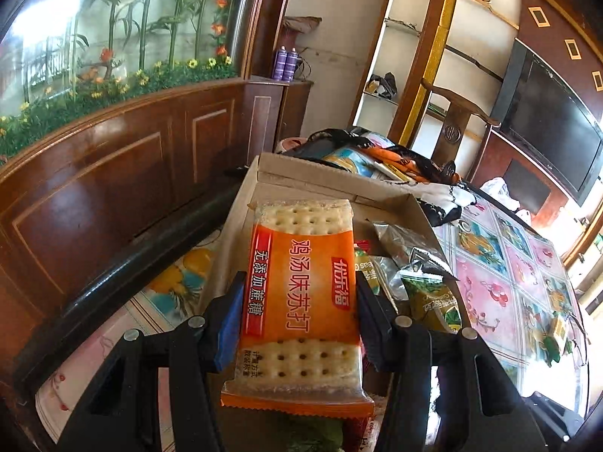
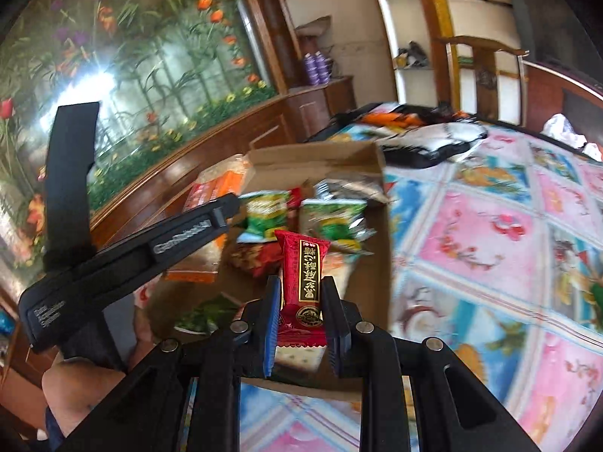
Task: Organize snacks
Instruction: 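Lower both snacks into the box and open both grippers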
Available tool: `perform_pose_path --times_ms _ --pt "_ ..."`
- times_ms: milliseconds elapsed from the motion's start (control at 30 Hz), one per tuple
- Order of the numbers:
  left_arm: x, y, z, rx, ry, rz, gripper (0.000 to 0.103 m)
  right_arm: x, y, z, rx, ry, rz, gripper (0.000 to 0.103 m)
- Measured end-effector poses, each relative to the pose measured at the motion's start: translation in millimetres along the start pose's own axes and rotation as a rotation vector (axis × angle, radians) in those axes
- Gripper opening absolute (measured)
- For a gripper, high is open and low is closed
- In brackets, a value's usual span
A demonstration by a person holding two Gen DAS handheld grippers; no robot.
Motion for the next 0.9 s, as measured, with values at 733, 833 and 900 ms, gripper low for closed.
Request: perform_pose_path --times_ms 733,833,900 --pt "-5.0 -3.0 5.9 0.02 -0.005 0.021 0.053 18.2 0.5 23.5 0.023 0.003 -0.059 0.024" --pt "-3.7 -2.8 2.9 0.009 -0.001 0.018 0.053 20.2 1.2 21.4 0.018 0.004 -0.068 0.024" --pt "-2.8 -2.1 1.9 0.008 -0.013 0.008 0.053 21.8 0.7 20.0 0.018 0.01 -0.074 0.024"
Point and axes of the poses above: each gripper's, at about its wrist camera, not at the fingertips, and z roughly the way its jaws point, x to its left, y to its top, the point moved 9 cm from there along z, roughly the way its jaws point, and after that the axes turned 7 degrees about x, right-handed, at the moved point
